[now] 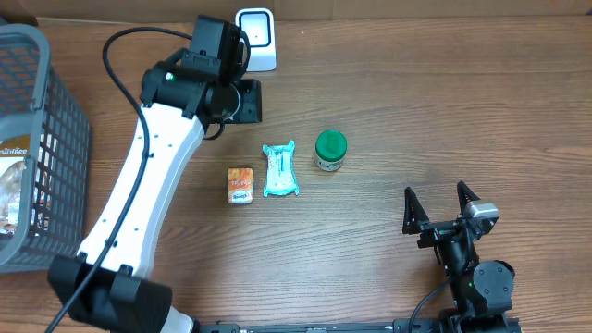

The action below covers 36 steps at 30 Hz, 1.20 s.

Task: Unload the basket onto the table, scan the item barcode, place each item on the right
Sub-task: 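Raise the left gripper and swing it back toward the basket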

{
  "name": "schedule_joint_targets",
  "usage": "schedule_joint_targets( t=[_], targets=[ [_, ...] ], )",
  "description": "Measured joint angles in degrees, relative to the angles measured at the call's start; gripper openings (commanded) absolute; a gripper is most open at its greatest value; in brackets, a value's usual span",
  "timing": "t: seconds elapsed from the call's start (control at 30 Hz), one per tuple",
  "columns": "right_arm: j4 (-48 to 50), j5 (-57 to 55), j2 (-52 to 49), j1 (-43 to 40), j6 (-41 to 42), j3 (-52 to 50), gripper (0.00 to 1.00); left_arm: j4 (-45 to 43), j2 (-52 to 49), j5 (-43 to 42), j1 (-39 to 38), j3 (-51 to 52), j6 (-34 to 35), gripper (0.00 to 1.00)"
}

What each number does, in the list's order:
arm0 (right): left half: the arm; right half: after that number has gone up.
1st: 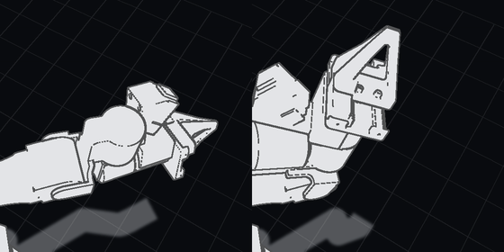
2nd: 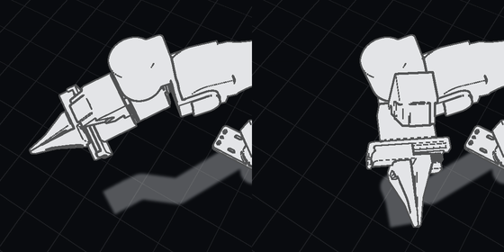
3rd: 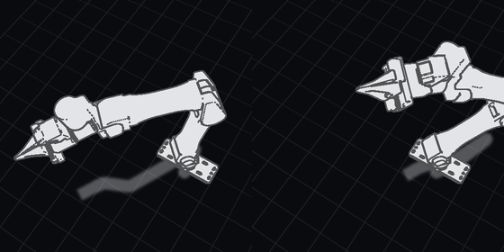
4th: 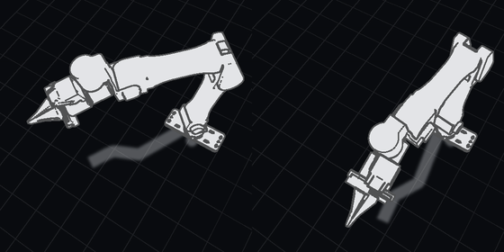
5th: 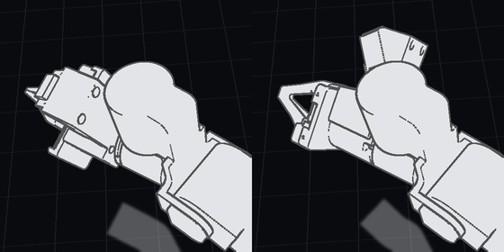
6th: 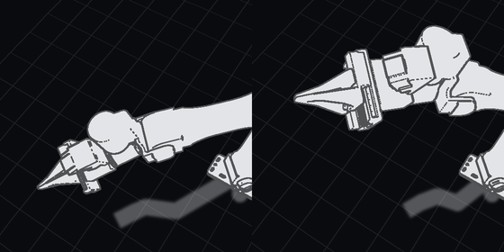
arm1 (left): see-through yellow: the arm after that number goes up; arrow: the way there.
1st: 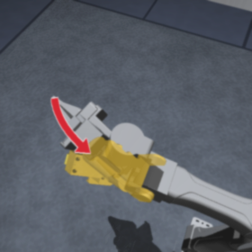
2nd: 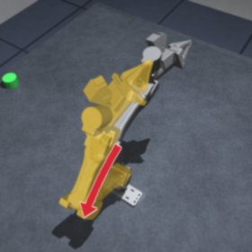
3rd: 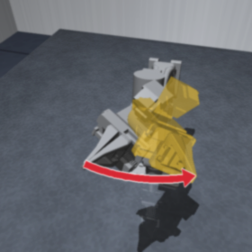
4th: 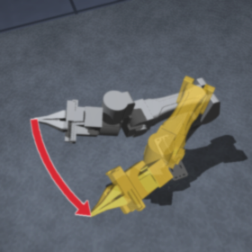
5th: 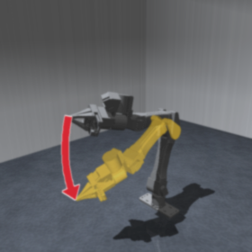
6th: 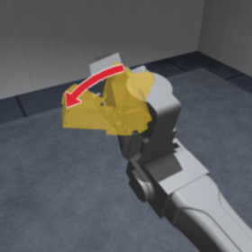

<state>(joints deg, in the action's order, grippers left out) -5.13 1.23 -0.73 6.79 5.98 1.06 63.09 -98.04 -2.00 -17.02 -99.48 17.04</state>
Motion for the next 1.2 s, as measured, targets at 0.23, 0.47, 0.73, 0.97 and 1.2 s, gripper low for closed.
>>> schedule_joint_targets(
  t=[0.23, 0.47, 0.73, 0.97, 1.2],
  targets=[
    [0.0, 0.0, 0.0, 0.0, 0.0, 0.0, 1.00, 1.7, 1.6, -0.9, -1.7, 0.0, 0.0, 0.59],
    [0.0, 0.0, 0.0, 0.0, 0.0, 0.0, 1.00, 1.9, 2.3, -1.3, 0.8, -2.3, -0.1, 0.63],
    [0.0, 0.0, 0.0, 0.0, 0.0, 0.0, 1.00, 1.8, 8.6, -1.4, 5.5, -7.3, -0.1, 0.67],
    [0.0, 0.0, 0.0, 0.0, 0.0, 0.0, 1.00, 0.8, 12.5, -3.3, 12.0, -7.8, -0.1, 0.70],
    [0.0, 0.0, 0.0, 0.0, 0.0, 0.0, 1.00, -2.2, 14.3, -6.7, 21.2, -8.2, -0.1, 0.72]
  ],
)
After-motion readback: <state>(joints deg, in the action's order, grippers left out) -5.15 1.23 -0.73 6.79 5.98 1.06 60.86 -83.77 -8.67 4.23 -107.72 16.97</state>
